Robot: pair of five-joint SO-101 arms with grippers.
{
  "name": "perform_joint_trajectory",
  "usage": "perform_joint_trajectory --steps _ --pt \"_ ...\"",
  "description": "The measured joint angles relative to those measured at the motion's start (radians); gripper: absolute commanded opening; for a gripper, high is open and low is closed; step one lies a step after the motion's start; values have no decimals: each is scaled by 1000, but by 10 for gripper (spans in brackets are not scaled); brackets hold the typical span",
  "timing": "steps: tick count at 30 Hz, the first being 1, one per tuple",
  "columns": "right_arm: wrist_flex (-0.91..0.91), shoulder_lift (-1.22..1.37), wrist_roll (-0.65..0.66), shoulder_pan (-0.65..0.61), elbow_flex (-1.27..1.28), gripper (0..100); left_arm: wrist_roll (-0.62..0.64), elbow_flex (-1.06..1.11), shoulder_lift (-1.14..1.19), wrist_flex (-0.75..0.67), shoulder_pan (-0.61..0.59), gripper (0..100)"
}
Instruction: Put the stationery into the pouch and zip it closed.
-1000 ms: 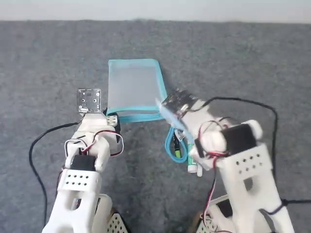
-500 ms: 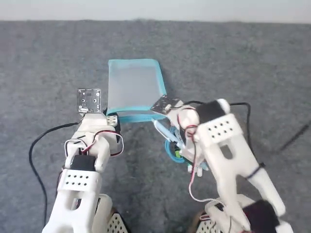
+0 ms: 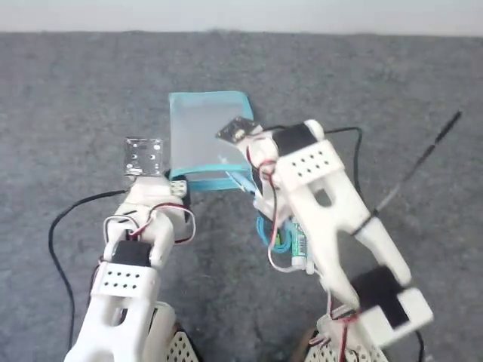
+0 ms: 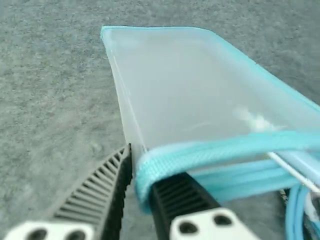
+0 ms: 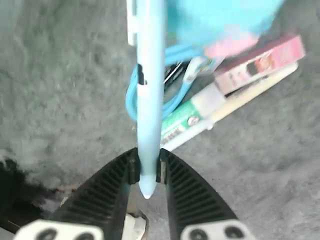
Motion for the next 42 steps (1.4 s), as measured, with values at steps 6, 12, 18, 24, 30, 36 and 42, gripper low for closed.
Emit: perform_joint_trajectory --steps 6,12,18,24,30,36,42 --pt "43 216 -92 0 -275 7 -60 0 0 0 130 12" --pt "46 333 -175 12 -482 9 -64 0 0 0 164 12" --pt "48 362 -193 12 -551 80 -66 0 0 0 164 12" --pt "48 362 -199 -3 -552 214 -66 0 0 -3 164 12" --pt "48 354 -199 -31 -554 199 -66 0 0 -14 144 12" --pt "48 212 -176 -32 -554 199 -66 0 0 -14 95 12" --pt "38 8 -137 -40 -496 199 -20 0 0 -14 -18 12"
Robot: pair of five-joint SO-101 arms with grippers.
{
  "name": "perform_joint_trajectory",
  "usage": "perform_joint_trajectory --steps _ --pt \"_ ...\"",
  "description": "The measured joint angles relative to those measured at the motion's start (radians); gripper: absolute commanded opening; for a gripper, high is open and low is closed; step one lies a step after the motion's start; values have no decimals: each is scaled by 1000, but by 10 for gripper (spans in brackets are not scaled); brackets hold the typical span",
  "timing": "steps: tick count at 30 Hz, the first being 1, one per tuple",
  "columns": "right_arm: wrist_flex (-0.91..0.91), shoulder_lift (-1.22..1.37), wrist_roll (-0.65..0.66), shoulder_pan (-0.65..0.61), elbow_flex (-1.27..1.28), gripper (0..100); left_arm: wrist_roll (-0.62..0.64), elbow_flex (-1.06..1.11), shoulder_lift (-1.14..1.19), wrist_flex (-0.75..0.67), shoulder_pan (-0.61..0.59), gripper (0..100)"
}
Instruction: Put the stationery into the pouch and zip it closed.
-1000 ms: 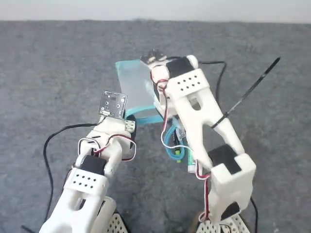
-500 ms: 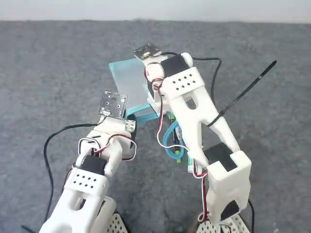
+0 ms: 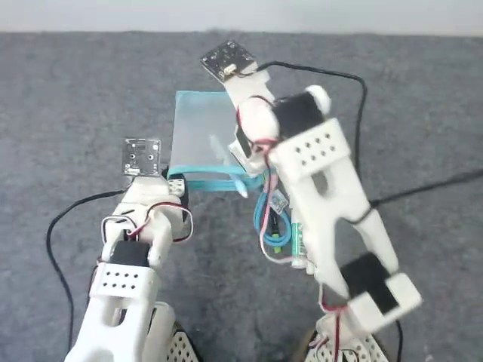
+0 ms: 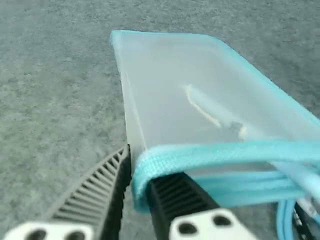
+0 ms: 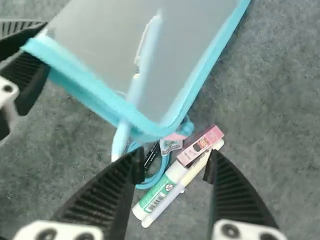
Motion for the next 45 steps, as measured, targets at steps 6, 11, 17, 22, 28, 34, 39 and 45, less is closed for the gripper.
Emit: perform_joint_trajectory --steps 6,11,17,22,28,34,39,45 --pt "-81 -109 5 17 221 199 3 0 0 0 12 11" --pt "-192 -109 -40 209 482 199 55 -5 0 9 -170 10" --pt "-255 -109 -46 279 732 199 -104 -5 0 49 20 11" --pt "-319 -109 -41 281 875 199 11 -21 0 49 -89 11" --pt "-417 -109 -41 279 974 199 -43 -37 0 51 -152 11" --pt "-434 -109 -40 279 1028 199 -60 -37 0 51 -115 11" --pt "-454 -109 -40 279 1040 199 -150 -40 0 77 -117 10" --pt "-454 -109 -40 278 1040 199 -279 -63 6 84 -129 10"
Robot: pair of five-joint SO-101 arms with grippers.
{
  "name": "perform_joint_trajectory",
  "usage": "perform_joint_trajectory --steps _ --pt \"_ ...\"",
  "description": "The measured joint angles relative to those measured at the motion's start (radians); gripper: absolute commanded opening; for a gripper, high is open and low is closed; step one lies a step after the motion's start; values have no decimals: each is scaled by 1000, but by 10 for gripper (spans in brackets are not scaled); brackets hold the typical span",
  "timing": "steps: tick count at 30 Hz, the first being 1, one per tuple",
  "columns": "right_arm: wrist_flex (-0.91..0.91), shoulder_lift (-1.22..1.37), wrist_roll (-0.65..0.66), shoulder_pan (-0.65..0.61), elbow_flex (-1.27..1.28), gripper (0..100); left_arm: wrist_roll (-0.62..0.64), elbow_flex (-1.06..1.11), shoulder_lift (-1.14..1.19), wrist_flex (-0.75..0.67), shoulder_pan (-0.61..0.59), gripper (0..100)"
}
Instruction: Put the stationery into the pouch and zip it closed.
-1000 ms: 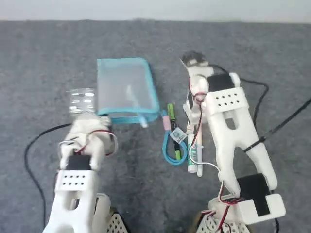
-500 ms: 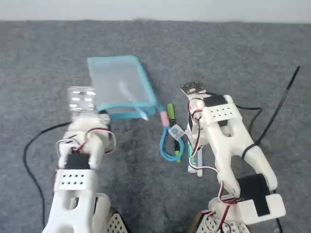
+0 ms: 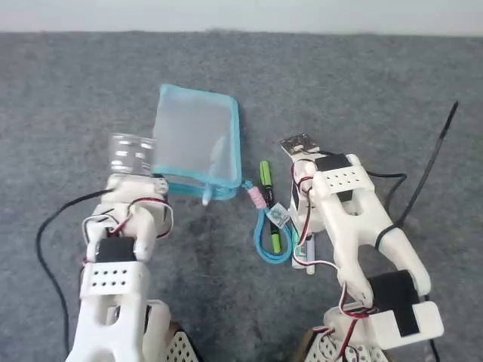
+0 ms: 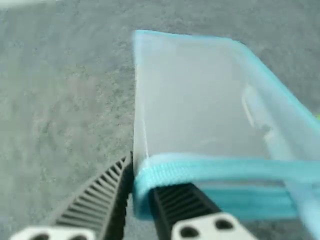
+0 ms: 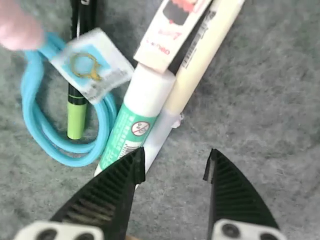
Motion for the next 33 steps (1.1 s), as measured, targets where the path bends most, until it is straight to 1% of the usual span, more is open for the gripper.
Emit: perform_joint_trajectory --steps 1,3,5,7,9,11,13,15,18,28,30,33 --pt "0 0 0 0 0 199 -31 0 6 0 3 10" --pt "0 0 0 2 0 199 -15 -2 15 0 -23 10" --pt "0 0 0 9 0 199 64 -18 26 0 -87 10" --pt "0 0 0 9 0 199 112 -41 40 38 -106 10" --pt "0 0 0 6 0 199 110 -64 58 94 -75 10" --pt "0 0 0 11 2 199 71 -77 83 130 -9 10" --pt "0 -2 0 9 20 199 92 -87 106 132 -5 10" --pt "-12 -2 0 8 35 199 138 -104 124 132 -51 10" --pt "-38 -2 0 6 61 199 143 -117 143 115 -101 10" --pt "-123 0 0 5 132 196 143 -118 178 77 -110 11" --pt "-130 26 -2 3 129 169 143 -118 180 75 -110 11" --pt "-144 71 0 9 127 85 143 -118 180 75 -110 11"
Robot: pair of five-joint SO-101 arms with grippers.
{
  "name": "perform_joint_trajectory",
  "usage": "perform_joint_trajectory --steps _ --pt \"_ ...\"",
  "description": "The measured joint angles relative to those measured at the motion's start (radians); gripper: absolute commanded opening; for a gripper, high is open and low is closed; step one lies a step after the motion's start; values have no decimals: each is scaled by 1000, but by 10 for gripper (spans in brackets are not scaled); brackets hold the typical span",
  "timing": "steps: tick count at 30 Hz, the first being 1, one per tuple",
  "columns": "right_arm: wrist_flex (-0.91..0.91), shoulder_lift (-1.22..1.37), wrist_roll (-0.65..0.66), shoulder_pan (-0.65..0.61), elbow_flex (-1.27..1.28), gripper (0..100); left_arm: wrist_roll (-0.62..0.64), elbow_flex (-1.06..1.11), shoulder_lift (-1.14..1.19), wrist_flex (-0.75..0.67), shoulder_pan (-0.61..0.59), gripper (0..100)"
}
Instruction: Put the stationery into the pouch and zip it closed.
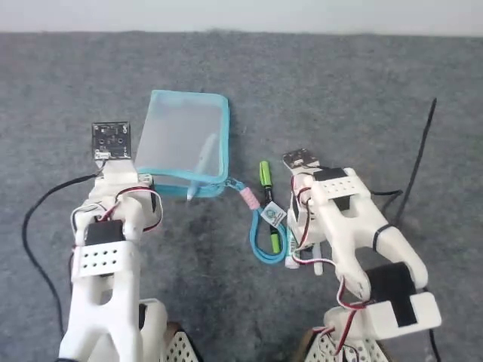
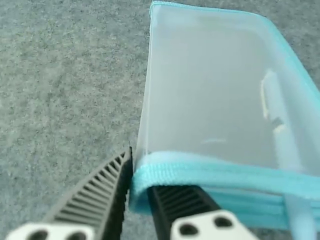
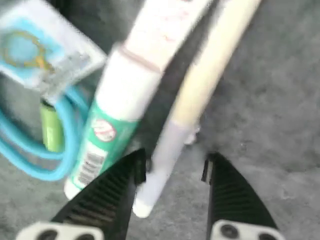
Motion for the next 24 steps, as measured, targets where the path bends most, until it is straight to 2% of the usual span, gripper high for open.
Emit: perform_joint_trajectory --steps 3,8,12,17,20,24 --pt "0 12 0 12 -14 6 0 0 0 0 0 11" --pt "2 18 0 44 -21 6 0 0 0 0 0 11" --pt "101 -8 58 126 -89 6 0 0 0 0 0 11" --pt "258 -204 153 203 -195 6 0 0 0 0 0 11" --pt "368 -350 245 146 -224 6 0 0 2 -21 0 11" --pt "482 -532 341 -43 -224 6 0 2 2 -58 -2 11"
